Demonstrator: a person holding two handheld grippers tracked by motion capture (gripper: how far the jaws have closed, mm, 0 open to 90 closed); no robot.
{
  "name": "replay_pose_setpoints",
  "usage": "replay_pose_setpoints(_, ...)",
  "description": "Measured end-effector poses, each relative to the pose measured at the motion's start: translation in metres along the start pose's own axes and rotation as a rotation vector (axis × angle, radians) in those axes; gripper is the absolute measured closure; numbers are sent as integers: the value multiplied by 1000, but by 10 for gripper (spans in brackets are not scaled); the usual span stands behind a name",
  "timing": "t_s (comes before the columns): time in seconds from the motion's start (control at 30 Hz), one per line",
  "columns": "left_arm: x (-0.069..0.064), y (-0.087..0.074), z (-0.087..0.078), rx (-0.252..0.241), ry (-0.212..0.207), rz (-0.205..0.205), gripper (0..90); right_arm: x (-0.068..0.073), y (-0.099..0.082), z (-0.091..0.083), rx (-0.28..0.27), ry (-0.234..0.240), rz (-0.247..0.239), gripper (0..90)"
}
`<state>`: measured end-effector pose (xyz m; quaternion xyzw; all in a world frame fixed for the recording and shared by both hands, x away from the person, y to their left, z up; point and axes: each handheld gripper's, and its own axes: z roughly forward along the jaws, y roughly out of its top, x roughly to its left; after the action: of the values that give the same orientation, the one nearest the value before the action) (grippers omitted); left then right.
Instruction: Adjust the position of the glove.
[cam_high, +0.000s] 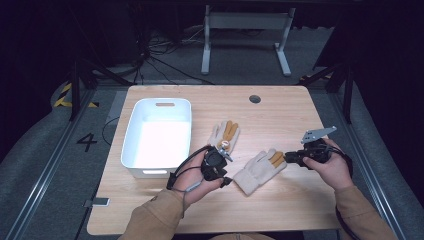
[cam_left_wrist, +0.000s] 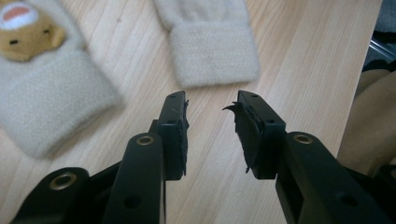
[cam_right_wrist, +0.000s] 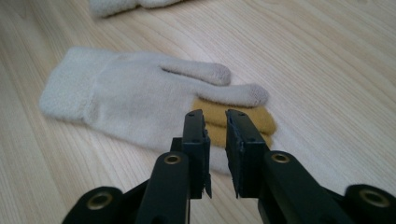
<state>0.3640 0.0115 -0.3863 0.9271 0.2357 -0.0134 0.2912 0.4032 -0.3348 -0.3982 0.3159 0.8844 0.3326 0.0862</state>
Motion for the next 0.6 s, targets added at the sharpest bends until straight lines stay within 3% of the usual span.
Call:
replay_pose_setpoints(0.3, -7, 16, 5, -38, -26, 25, 675, -5, 16, 6, 8, 2, -26, 735)
replay_pose_setpoints(0.6, -6, 18, 34, -36, -55, 12, 714, -24, 18, 23, 28, -14, 20, 714)
